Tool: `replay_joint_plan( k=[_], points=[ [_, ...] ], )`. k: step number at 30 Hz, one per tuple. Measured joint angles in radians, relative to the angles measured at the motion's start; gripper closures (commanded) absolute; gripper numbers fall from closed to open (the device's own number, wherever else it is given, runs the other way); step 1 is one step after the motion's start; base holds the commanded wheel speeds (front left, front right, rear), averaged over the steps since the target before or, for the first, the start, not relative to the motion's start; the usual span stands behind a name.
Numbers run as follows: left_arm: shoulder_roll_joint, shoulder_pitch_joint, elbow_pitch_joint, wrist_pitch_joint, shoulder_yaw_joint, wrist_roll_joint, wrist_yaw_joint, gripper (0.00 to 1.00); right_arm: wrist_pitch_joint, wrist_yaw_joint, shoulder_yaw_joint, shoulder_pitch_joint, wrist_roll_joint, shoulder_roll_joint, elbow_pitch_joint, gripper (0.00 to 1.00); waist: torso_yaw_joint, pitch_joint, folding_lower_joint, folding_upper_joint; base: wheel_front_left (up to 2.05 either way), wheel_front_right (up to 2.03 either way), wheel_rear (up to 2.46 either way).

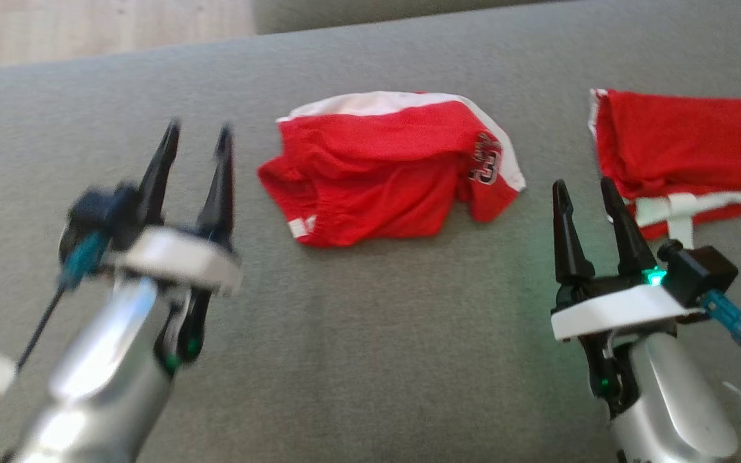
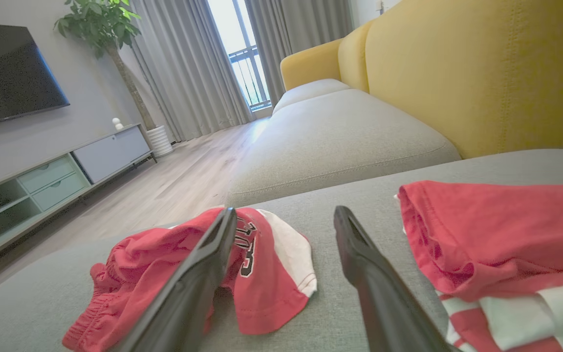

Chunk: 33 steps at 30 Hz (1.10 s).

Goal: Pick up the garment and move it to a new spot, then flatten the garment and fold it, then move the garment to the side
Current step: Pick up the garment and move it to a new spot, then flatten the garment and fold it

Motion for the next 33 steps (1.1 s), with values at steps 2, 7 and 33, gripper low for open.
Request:
replay_joint_plan(
  k=[2,7,33],
  points=[
    [0.024,0.075,-0.028,-0.008,0.021,0.001,-0.009,0.0,0.0,0.0,-0.005,0.014,-0.014,0.0,-0.001,0.0,0.021,-0.013,0.0,0.0,0.0,0.0,0.0],
    [0.026,0.252,-0.152,-0.009,0.116,0.046,-0.024,0.0,0.014,0.0,-0.029,0.055,-0.027,0.001,-0.012,0.0,0.071,-0.045,-0.0001,0.0,0.0,0.0,0.0],
    [-0.189,0.477,-0.195,-0.011,0.368,0.318,-0.191,0.0,0.036,0.0,-0.028,0.102,-0.025,0.001,-0.043,0.0,0.091,-0.069,0.0,0.0,0.0,0.0,0.0]
  ],
)
